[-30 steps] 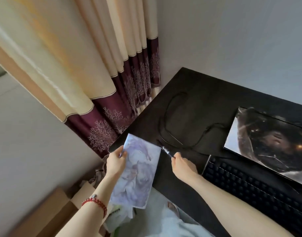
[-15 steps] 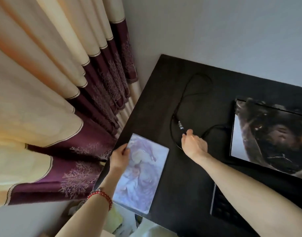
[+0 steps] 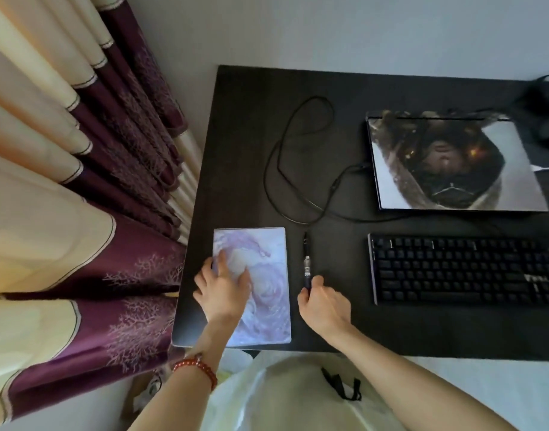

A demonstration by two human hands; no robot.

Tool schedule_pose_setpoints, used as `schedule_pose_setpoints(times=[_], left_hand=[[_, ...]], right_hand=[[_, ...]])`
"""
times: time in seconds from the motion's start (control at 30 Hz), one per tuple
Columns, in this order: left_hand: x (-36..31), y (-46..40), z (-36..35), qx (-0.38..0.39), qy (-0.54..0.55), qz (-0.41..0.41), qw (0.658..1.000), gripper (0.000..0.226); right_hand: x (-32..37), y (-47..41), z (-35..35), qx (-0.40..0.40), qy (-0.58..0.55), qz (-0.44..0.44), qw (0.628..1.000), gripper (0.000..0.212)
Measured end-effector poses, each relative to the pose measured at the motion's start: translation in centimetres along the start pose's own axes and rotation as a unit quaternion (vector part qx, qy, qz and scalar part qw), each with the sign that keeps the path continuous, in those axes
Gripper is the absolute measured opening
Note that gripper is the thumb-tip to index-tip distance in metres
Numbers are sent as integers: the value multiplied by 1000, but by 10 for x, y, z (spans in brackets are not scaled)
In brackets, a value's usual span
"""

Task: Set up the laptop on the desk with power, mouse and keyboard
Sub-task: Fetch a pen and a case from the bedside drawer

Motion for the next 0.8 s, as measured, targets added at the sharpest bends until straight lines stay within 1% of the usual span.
schedule_pose_setpoints(times=[0.07,0.13,0.17,0.23,0.27,0.3,0.37,0.4,0.47,0.6,0.67,0.77,0.8], left_hand=[[-3,5,-1,-5,-17,-44,999,67],[-8,8,-5,10,-45,-111,993,71],[-10,9,-9,32,-51,-134,989,76],[-11,9,-17,84,-49,-153,983,84],[-10,8,-21,101,-44,-160,981,85],[-8,7,-23,113,-40,-163,979,86],[-7,4,-23,115,-33,-170,978,86],[-6,3,-24,115,-29,-175,977,86],[-5,0,-23,114,-30,-179,977,86],[-8,0,-21,117,-38,-181,976,84],[-10,0,-20,124,-51,-177,975,84],[-19,6,-15,128,-70,-161,976,83],[-21,6,-16,126,-75,-159,976,82]], right_hand=[[5,8,-4,24,14,15,999,29],[8,11,-6,37,12,17,999,29],[7,13,-6,42,9,11,999,28],[6,13,-4,35,-13,0,999,28],[6,12,-3,30,-33,-2,999,32],[6,12,-3,36,-54,-3,998,39],[11,8,-6,71,-89,17,993,54],[15,8,-9,90,-93,31,991,57],[22,8,-14,116,-82,51,989,59],[21,10,-19,112,-87,49,989,60],[19,8,-16,111,-103,45,987,58],[18,12,-7,138,-127,50,981,55],[16,8,2,132,-138,50,980,54]])
Point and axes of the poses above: each hand's wrist, its own y-axis away from the middle knuckle, its own z-axis out of the back of the hand, x = y × z, the point moved 5 cm from there along -y, towards the middle knuckle, and after that the axes turned 5 degrees about -x, right-handed, at the moved point
